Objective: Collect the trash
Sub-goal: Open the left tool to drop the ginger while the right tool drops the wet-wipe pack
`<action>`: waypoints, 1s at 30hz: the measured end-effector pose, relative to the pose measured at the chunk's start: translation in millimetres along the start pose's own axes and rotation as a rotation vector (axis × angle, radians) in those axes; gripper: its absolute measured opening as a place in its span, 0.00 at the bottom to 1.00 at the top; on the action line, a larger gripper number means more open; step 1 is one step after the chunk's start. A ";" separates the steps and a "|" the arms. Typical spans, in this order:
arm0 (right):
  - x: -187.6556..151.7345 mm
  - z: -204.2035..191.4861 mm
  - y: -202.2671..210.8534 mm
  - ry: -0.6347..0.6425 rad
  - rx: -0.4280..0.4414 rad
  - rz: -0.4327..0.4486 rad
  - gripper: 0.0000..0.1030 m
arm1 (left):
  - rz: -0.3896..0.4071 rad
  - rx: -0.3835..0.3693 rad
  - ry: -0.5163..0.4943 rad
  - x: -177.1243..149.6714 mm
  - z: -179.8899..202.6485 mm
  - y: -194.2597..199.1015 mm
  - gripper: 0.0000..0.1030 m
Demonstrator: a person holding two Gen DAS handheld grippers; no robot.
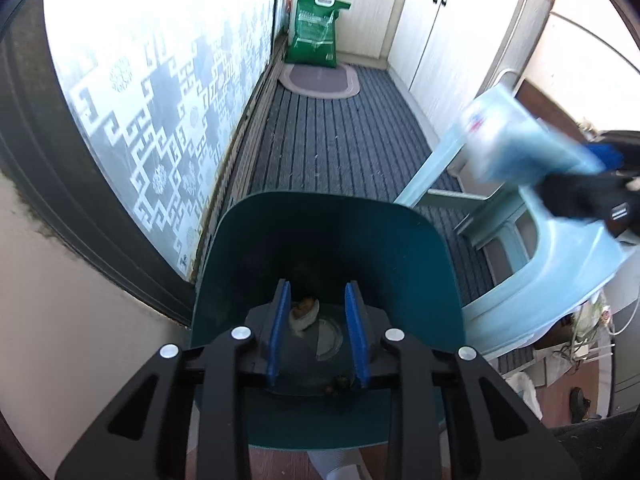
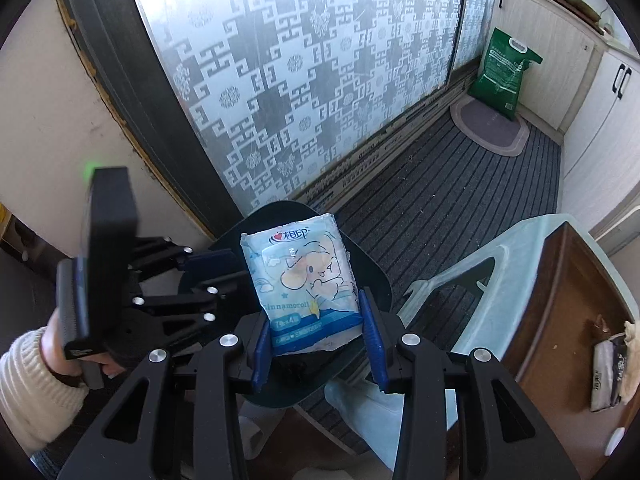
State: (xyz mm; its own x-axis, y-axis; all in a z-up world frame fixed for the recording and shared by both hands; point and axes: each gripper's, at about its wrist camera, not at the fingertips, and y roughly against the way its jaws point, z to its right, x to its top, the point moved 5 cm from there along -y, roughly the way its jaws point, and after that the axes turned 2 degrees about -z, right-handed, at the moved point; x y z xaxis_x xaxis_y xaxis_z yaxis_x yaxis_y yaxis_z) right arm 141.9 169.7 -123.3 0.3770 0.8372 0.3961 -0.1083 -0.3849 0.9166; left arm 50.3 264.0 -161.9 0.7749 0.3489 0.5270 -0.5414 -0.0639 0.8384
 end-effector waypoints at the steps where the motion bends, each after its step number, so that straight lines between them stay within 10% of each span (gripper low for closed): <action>1: -0.1 -0.8 -3.0 0.002 0.001 -0.006 0.39 | 0.019 0.000 -0.007 1.2 0.4 5.1 0.29; 30: -35.1 -50.7 -110.5 0.094 0.051 -0.263 0.49 | 0.519 -0.133 0.113 34.7 5.7 139.6 0.16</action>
State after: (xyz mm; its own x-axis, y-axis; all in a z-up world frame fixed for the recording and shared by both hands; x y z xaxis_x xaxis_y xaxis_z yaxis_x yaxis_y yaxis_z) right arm 94.0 202.6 -235.7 0.2984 0.9425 0.1503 0.0296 -0.1666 0.9856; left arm 3.4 261.9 -25.8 0.3589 0.4013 0.8427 -0.8858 -0.1382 0.4431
